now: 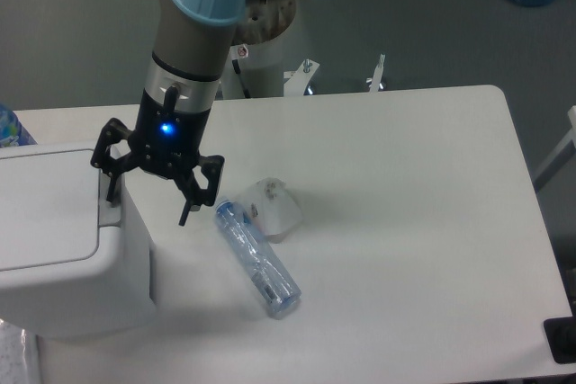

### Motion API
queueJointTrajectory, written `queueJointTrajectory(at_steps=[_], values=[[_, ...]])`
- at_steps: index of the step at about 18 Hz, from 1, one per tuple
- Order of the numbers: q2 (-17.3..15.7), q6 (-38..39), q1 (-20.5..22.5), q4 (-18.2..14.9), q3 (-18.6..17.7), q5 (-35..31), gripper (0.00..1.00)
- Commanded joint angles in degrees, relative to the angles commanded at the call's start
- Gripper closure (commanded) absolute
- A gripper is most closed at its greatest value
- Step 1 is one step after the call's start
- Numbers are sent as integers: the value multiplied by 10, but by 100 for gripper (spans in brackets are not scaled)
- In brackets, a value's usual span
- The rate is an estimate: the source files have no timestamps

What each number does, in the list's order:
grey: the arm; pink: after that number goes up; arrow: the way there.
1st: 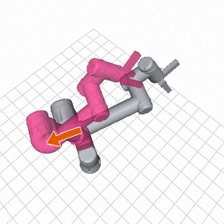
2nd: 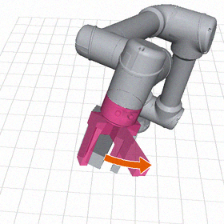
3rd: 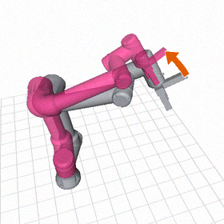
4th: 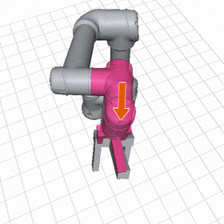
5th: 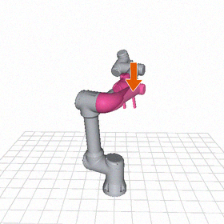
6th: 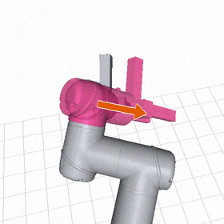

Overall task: Open the trash can
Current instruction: 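Push the gripper finger against the trash can lid to tip it open, then lift the gripper away from the opened trash can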

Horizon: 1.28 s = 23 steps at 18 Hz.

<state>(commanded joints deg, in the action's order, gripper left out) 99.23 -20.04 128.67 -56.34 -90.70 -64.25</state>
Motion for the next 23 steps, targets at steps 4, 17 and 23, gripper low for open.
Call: queueJointTrajectory(at_steps=[4, 17, 23], values=[[1, 0, 0, -1, -1, -2, 0], [-2, -4, 9, 11, 50, -6, 0], [-11, -43, 69, 9, 76, -116, 0]])
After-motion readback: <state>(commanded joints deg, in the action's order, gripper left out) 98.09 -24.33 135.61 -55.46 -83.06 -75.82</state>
